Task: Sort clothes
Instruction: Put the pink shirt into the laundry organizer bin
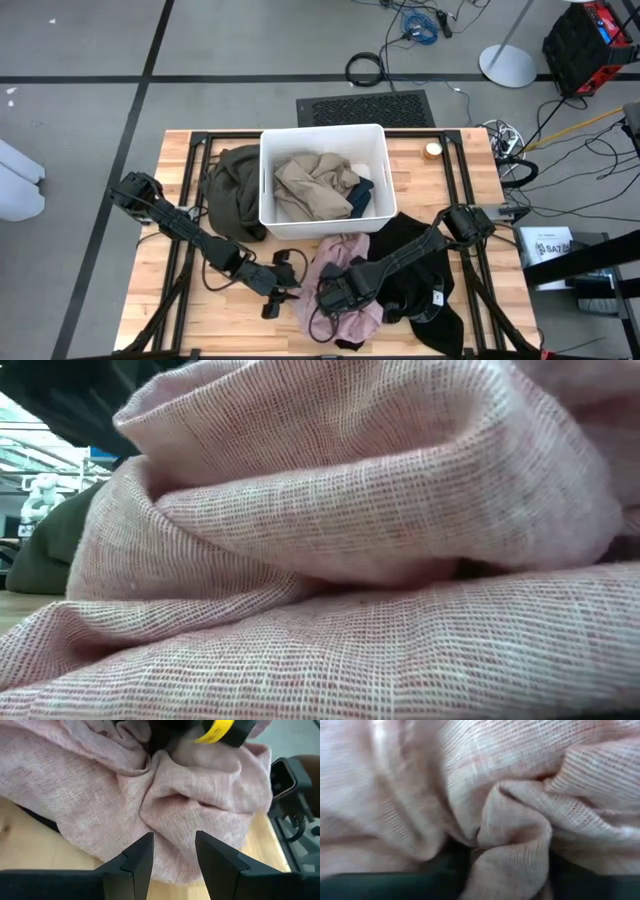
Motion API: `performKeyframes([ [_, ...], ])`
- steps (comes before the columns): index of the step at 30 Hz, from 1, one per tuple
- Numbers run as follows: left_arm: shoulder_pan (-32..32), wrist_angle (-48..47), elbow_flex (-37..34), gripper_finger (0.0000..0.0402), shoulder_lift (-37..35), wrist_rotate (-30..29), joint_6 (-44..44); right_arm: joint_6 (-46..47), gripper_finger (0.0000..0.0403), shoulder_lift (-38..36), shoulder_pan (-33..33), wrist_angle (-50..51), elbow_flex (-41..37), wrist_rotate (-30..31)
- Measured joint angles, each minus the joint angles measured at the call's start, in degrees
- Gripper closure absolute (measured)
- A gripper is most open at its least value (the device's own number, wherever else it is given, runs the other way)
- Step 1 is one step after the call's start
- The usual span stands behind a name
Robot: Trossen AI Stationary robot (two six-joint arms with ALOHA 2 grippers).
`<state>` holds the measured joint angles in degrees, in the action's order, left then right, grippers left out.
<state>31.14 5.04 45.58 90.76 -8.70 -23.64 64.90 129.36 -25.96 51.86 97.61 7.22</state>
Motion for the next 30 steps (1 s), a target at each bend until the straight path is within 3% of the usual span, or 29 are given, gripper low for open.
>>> performKeyframes([
  [2,0.0,-0.2,0.0,0.0246,0.0,0.0,0.0,-1.4,0.037,0.0,0.0,-0.9,0.0,0.0],
  [3,0.0,-0.1,0.0,0.0246,0.0,0.0,0.0,-1.7,0.0378,0.0,0.0,-1.2,0.0,0.1],
  [9,0.0,-1.1,0.0,0.0246,0.0,0.1,0.0,-3.0,0.0378,-0.8,-0.6,4.1,5.6,1.2],
  [18,0.0,-10.0,0.0,0.0246,-1.5,-0.6,-1.4,-2.2,0.0378,-4.0,-5.6,25.5,27.4,12.7],
  [23,0.0,-10.9,0.0,0.0246,-1.7,-0.9,-1.4,0.1,0.038,-6.1,-8.5,32.1,36.6,20.8],
  [30,0.0,-11.6,0.0,0.0246,-1.7,-1.2,-1.6,0.0,0.0381,-12.9,-11.0,31.4,36.4,30.9],
])
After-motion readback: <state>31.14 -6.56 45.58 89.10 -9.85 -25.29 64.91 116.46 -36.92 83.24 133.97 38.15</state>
